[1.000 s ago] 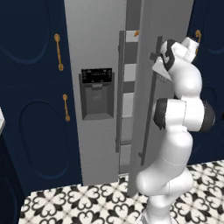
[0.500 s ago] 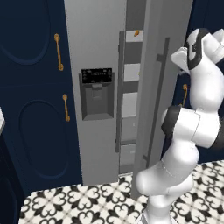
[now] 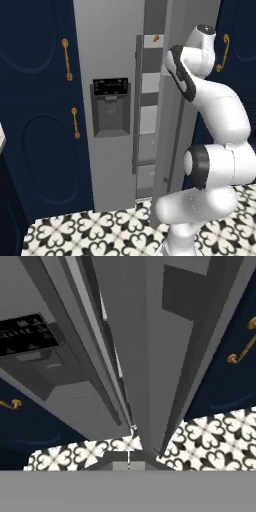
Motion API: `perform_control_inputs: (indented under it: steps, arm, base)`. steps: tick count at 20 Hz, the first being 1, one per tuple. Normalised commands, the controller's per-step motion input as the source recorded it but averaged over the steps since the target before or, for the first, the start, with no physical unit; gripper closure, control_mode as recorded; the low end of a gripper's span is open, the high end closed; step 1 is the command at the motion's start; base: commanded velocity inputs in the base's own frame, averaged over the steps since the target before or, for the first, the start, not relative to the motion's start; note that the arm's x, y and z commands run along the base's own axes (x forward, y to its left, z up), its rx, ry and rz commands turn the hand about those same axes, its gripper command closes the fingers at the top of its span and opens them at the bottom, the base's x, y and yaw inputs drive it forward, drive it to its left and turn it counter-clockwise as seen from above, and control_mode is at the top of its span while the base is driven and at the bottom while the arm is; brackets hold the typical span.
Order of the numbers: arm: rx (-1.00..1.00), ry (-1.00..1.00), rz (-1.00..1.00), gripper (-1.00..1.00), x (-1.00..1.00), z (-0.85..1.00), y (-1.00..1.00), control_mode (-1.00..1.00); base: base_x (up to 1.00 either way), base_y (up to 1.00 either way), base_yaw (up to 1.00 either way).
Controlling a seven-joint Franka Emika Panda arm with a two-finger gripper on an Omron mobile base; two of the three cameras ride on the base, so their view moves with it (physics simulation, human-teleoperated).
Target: Grab a lemon wedge from the fridge and one ice cube from the ice bowl, and put them in the glass of lemonade.
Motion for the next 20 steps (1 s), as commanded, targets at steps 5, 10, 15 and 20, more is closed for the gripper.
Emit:
perform_control_inputs:
  steps: [5,10,15,20]
  arm:
    - [-0.3,0.0,0.0,1.0,1.0,-0.09,0.89,-1.0]
    - [-0.25,0.05,-0.03,-1.0,0.84,-0.07,0.72,-1.0]
    - [-0.29,0.11,-0.02,-1.0,0.35,-0.06,-0.12,-1.0]
    - [-0.38,0.17,-0.06,-1.0,0.17,-0.15,-0.18,-1.0]
  base:
    - [0.0,0.0,0.0]
    - [0.0,0.0,0.0]
    - [0.0,0.0,0.0]
    - [0.0,0.0,0.0]
